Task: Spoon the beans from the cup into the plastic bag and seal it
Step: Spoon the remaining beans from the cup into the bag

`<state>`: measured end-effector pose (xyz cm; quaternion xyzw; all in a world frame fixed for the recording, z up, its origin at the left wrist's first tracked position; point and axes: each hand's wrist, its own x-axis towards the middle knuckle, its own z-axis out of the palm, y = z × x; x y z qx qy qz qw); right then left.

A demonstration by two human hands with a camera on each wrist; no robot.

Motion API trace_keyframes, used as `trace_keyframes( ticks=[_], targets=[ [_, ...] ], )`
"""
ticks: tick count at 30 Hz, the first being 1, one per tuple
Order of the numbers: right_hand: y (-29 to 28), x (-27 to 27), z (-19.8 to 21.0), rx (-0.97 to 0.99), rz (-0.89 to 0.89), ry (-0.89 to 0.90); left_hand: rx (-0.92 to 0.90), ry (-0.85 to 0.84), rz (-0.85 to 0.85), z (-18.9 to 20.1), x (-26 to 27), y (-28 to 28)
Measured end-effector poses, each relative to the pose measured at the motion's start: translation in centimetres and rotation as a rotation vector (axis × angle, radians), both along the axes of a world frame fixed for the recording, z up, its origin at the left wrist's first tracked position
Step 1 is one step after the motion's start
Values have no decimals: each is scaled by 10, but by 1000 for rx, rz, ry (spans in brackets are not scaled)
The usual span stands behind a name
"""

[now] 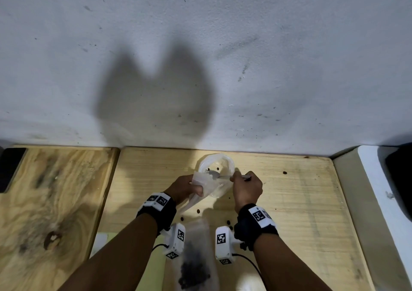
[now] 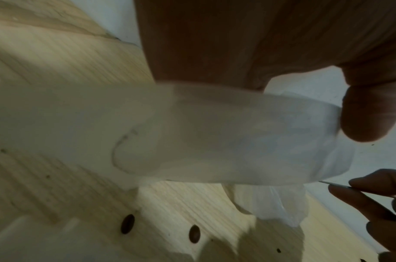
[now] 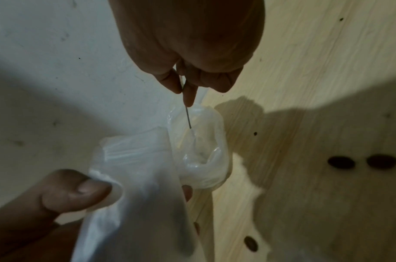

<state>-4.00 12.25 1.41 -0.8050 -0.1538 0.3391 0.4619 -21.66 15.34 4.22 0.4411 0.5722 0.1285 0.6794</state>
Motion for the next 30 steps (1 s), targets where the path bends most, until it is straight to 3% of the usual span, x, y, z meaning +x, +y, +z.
trace_keyframes(
  ticks=[6, 11, 23, 30],
  targets=[
    [1, -3, -12, -36, -193, 272, -26, -12, -7, -2, 2, 0],
    [0, -5, -16, -34, -189, 350, -84, -15, 12, -6, -2, 0],
    [-17, 18, -31, 70, 13, 297, -102, -47, 134, -1, -7, 4],
    [-19, 26, -15, 134, 56, 90, -97, -87, 214, 0, -2, 3]
  ],
)
